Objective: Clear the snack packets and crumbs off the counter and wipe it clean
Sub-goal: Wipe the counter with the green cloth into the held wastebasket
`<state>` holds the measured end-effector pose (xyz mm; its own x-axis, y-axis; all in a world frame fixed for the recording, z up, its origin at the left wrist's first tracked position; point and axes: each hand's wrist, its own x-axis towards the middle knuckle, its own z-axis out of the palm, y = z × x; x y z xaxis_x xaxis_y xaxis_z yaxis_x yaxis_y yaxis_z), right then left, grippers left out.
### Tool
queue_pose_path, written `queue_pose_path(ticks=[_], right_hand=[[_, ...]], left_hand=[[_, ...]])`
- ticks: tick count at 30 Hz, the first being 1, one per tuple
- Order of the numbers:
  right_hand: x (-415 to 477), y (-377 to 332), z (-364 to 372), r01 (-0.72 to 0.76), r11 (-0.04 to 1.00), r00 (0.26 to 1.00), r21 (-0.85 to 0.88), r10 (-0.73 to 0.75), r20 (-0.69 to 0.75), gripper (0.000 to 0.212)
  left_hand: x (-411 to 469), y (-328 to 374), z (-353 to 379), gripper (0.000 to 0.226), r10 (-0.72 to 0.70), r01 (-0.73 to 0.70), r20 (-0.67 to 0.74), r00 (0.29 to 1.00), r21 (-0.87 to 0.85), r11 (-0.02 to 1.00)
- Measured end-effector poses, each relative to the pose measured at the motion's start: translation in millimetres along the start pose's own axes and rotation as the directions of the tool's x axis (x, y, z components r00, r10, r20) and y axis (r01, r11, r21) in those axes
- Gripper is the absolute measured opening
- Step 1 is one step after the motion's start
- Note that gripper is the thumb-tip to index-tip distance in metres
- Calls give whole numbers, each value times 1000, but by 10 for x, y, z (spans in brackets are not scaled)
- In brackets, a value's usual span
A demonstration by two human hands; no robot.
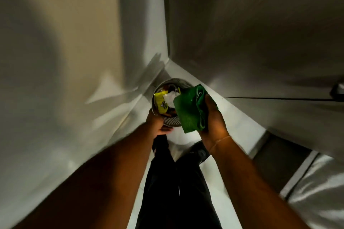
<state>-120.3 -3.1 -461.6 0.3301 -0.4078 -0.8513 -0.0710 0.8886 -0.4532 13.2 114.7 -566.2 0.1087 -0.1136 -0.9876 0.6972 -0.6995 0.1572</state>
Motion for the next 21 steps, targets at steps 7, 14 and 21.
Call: queue_pose_path(ticks=[7, 14, 21], right_hand=[[160, 144, -116, -12, 998, 1000, 61, 13, -11, 54], [280, 271, -161, 56, 993, 993, 101, -45, -110, 52], [55, 263, -77, 87, 985, 990, 146, -70, -123, 58]], left_hand=[[444, 299, 15, 37, 14, -11, -64, 998, 47, 999], [692, 281, -167, 40, -14, 15, -28, 999, 35, 999], [392, -68, -205, 74, -13, -5, -117, 993, -149, 989]])
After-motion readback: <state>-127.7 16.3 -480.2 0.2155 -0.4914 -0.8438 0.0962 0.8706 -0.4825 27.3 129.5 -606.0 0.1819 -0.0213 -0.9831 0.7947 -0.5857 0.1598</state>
